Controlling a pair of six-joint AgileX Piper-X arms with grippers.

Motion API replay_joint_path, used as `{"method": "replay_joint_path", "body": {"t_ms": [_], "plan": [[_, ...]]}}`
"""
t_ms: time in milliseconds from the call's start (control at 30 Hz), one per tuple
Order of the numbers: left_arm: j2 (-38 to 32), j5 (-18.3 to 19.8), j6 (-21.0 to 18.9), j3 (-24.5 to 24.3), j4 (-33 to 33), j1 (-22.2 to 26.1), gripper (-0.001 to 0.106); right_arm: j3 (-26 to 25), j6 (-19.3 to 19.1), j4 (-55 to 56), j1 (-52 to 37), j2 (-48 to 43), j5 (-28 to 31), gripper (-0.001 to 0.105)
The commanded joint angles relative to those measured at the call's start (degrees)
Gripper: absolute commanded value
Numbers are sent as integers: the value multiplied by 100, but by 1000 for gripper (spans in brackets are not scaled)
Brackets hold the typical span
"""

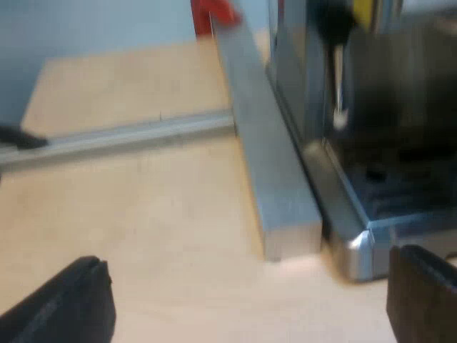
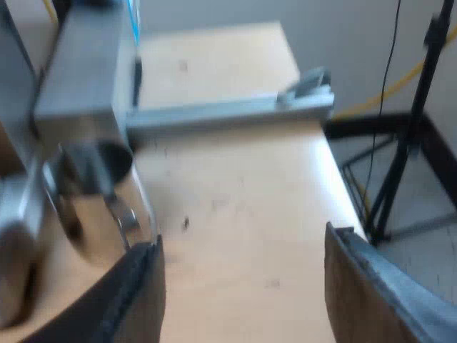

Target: Put the handle in the coffee machine

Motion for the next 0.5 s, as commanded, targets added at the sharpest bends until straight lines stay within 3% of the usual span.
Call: {"method": "replay_joint_path", "body": {"t_ms": [33, 200, 500], "plan": [[-797, -85, -118, 167, -99, -3, 79, 167, -81, -30, -32, -266, -17, 52], [-797, -85, -30, 250, -166, -14, 79, 583, -81, 434, -32, -266, -28, 52], [-784, -85, -16, 261, -180, -399, 79, 612, -81, 387, -32, -266, -22, 52]]}}
